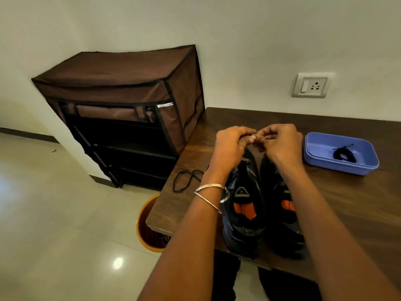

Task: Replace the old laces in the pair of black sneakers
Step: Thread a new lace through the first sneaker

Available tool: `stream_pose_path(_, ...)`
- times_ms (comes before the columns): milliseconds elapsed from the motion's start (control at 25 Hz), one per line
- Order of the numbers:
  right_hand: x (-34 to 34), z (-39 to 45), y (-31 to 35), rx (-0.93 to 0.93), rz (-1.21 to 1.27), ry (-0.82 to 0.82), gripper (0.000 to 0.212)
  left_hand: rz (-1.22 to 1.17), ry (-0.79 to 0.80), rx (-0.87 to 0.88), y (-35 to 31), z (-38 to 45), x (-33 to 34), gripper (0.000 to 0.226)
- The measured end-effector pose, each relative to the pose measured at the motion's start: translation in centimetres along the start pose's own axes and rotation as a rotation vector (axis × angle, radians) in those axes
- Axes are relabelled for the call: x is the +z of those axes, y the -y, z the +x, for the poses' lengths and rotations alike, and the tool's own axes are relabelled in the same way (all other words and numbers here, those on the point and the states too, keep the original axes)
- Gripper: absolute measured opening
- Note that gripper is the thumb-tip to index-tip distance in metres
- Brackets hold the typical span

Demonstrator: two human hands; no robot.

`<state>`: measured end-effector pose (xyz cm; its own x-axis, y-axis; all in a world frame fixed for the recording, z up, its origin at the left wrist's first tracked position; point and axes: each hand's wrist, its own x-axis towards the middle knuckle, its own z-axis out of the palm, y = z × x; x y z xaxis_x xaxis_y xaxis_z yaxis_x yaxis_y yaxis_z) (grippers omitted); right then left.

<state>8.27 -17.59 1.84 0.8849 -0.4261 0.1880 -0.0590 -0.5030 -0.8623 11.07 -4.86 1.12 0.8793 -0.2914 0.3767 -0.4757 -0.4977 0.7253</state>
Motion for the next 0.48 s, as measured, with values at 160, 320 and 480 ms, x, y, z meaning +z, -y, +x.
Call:
stream_pose_path(160,0.2,0.3,-0.6,0.078,0.052,0.001,0.027,-0.014,0.034,-0.093,0.3,-0.2,0.2,0.018)
stream_pose_path(320,0.3,0.1,-0.4,0.202,0.143,0.101,0.022,0.091,-0.005,-0.154,1.5,-0.2,0.4,0.006)
stream_pose_path(480,-0.4,-0.5,-0.5,0.293,-0.275,0.551,0.032,0.123,0.134,-0.378,2.8,-0.8,0.9,0.022)
